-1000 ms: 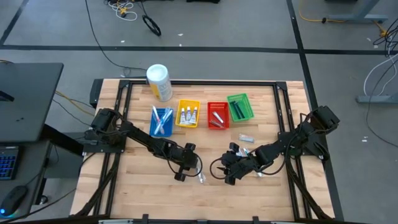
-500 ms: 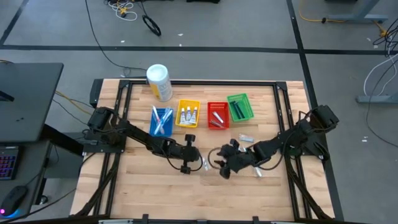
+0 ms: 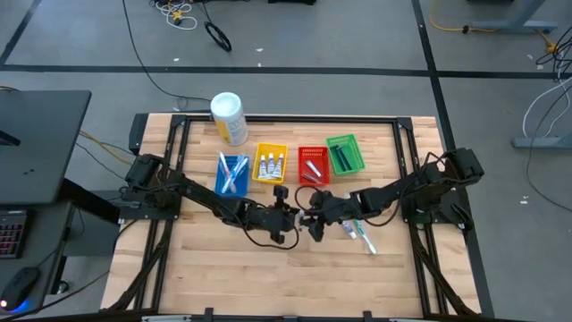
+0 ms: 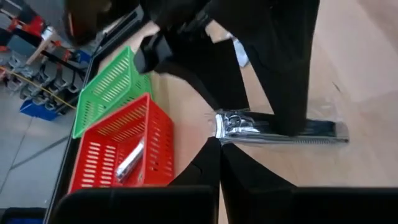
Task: Pick & Place Travel size toiletries
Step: Put the silver nail cutter into the red bin
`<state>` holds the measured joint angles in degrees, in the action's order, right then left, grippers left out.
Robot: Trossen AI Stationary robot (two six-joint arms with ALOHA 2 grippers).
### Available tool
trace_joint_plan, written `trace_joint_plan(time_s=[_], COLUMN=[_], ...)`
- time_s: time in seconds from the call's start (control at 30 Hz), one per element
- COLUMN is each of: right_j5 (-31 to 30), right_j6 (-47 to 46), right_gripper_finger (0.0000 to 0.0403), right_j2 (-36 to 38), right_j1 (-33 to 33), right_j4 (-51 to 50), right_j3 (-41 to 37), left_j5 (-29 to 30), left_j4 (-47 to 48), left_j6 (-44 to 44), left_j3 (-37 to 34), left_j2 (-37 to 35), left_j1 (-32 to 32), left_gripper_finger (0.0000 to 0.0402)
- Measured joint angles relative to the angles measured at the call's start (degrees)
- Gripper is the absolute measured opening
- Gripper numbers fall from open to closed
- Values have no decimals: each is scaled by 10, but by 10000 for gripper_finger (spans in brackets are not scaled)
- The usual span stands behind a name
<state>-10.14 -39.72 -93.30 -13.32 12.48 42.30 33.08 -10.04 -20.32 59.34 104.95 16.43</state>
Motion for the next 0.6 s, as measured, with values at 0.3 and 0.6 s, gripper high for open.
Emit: trace_joint_plan(time_s=[0.3,0.6], right_j5=[33,31], right_j6=[51,48], right_gripper_finger=[157,52], right_j2=[0,0], right_j1=[2,11], right_j4=[54,40], right_j3=[0,-1], left_j5=[11,27], left_j4=[0,-1], left_j6=[-3,-9], left_j3=[4,5], left_j2=[-1,-2], left_j1=[-3,-3], left_gripper_finger=[3,4])
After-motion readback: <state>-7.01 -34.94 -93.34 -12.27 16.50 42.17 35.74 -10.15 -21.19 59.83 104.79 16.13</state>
